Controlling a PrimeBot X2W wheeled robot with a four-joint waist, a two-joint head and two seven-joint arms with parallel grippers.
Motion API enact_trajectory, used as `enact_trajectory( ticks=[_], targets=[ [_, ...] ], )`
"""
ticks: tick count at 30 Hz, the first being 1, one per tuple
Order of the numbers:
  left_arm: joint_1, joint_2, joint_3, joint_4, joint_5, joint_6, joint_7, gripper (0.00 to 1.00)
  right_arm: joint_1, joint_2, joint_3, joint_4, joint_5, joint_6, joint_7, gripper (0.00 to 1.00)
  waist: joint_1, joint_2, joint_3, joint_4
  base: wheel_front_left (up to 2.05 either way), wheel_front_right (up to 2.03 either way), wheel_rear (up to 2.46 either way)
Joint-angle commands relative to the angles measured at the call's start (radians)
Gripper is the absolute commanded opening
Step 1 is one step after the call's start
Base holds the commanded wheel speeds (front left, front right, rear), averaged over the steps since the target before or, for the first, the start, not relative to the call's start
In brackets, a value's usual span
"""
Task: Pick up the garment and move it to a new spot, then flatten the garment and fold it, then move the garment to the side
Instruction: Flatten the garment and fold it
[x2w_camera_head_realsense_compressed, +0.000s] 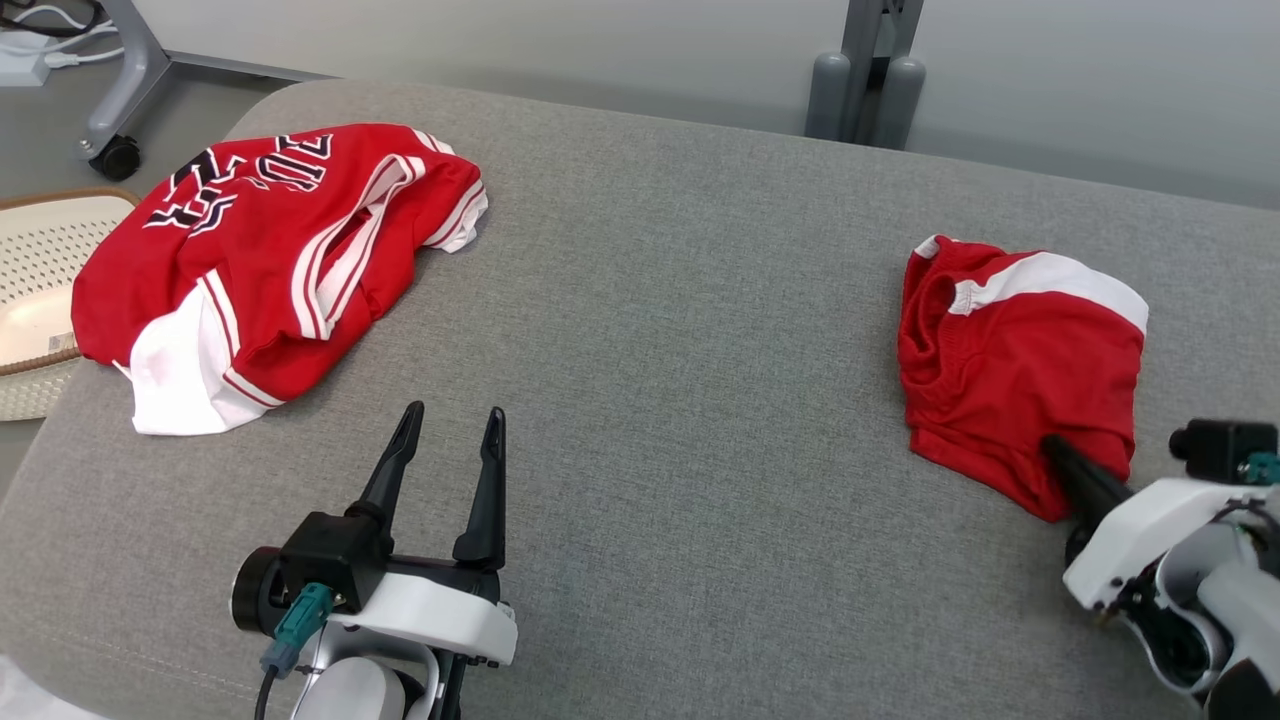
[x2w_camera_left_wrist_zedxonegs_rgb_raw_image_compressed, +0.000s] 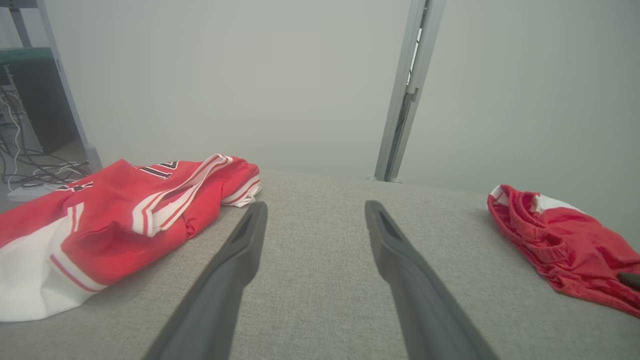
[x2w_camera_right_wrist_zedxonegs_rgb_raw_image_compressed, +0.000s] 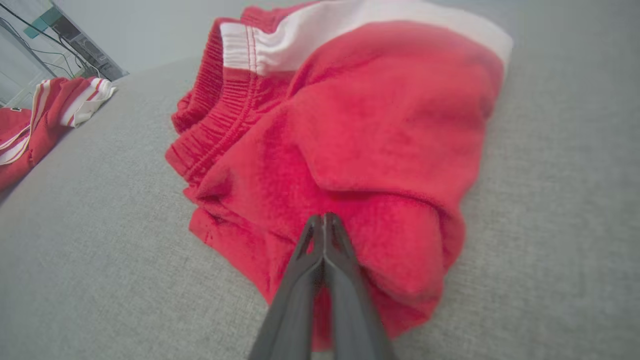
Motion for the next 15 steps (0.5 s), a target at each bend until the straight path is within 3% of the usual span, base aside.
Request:
enact_trajectory(
  ticks=[1,7,15],
  targets=[
    [-0.003,0.004,0.002,-0.004,0.005,0.000,-0.001,1.00,-0.025,-0.019,-0.004,-0.019,0.012,0.000,-0.018,0.00,0.0001,-0.0001,0.002,-0.002,0.00,0.00,0.00],
    [-0.003,0.003,0.001,0.002,0.005,-0.005,-0.001,1.00,-0.080,-0.062,-0.041,-0.080,0.024,0.000,-0.044,0.00,0.0001,-0.0001,0.014,-0.005,0.00,0.00,0.00],
    [-0.032,0.004,-0.009,-0.002,0.007,-0.004,-0.001,1.00,-0.153,-0.050,-0.122,0.029,-0.075,0.000,-0.049,0.00,0.0001,-0.0001,0.062,0.025,0.00,0.00,0.00]
  ],
)
